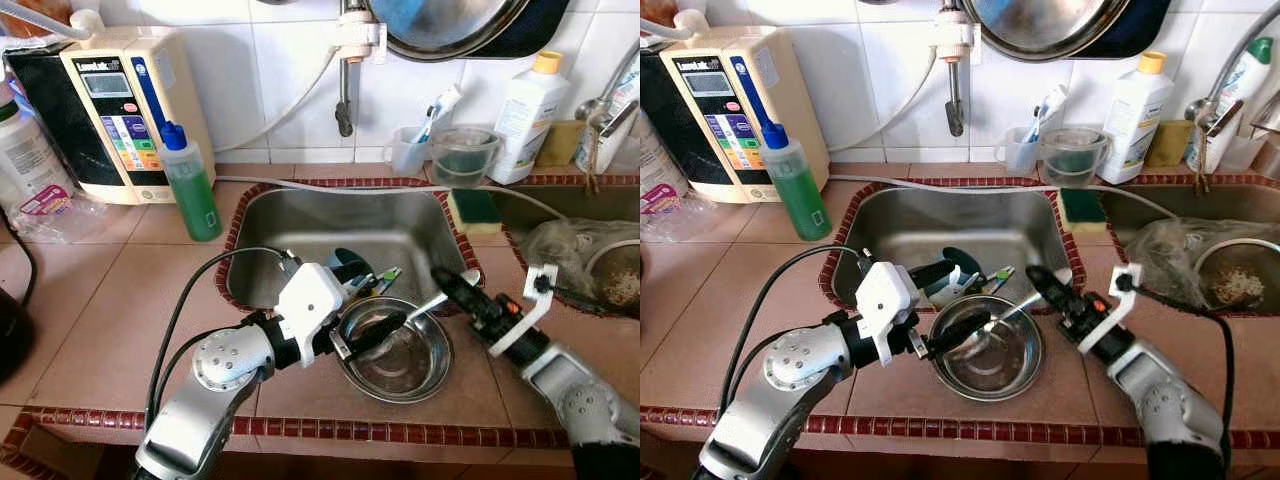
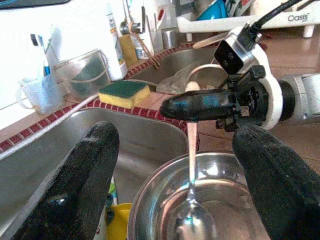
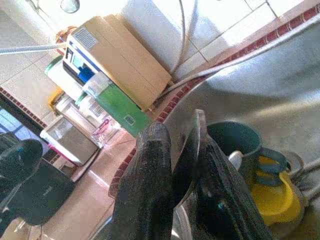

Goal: Kitchen organization

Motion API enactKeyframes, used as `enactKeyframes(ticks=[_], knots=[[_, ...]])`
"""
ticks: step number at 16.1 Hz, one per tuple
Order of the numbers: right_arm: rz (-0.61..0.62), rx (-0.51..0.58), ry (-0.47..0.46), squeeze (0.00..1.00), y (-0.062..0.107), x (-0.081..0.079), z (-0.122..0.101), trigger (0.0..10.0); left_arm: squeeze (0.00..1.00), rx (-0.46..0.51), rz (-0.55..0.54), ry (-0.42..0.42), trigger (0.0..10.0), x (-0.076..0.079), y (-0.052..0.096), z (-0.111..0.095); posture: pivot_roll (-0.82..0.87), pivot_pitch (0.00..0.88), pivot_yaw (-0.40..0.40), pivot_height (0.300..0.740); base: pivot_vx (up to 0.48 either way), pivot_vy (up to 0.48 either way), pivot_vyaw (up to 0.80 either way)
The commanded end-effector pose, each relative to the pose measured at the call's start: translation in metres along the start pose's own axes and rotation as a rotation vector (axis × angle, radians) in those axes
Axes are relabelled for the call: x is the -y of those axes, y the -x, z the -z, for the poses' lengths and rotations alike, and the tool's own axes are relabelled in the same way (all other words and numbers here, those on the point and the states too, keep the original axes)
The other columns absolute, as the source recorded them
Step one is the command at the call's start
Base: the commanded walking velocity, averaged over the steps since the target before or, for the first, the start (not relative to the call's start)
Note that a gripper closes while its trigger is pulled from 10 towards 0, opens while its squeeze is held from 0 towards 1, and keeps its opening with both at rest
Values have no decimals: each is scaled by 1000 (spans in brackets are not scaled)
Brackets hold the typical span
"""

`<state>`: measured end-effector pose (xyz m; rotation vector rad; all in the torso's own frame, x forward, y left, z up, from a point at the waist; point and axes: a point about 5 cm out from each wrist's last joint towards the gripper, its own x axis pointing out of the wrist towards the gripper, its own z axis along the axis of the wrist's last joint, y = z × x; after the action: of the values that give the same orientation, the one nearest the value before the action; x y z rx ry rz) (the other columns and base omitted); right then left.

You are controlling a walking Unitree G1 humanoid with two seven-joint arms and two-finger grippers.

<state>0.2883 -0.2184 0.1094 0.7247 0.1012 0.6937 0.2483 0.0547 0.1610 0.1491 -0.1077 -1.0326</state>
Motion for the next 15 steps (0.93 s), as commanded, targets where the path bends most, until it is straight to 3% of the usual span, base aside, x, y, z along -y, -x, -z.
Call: enactKeyframes(ticks=[1,15], knots=[[30,-20,-6,0,3,4,3,0,0,11,6,-14,10000,2,0,-5,-157,2,69,740,0,0,0],[-59,79,-114,0,3,-5,-10,0,0,18,16,-12,10000,3,-3,-5,-169,0,69,740,0,0,0]])
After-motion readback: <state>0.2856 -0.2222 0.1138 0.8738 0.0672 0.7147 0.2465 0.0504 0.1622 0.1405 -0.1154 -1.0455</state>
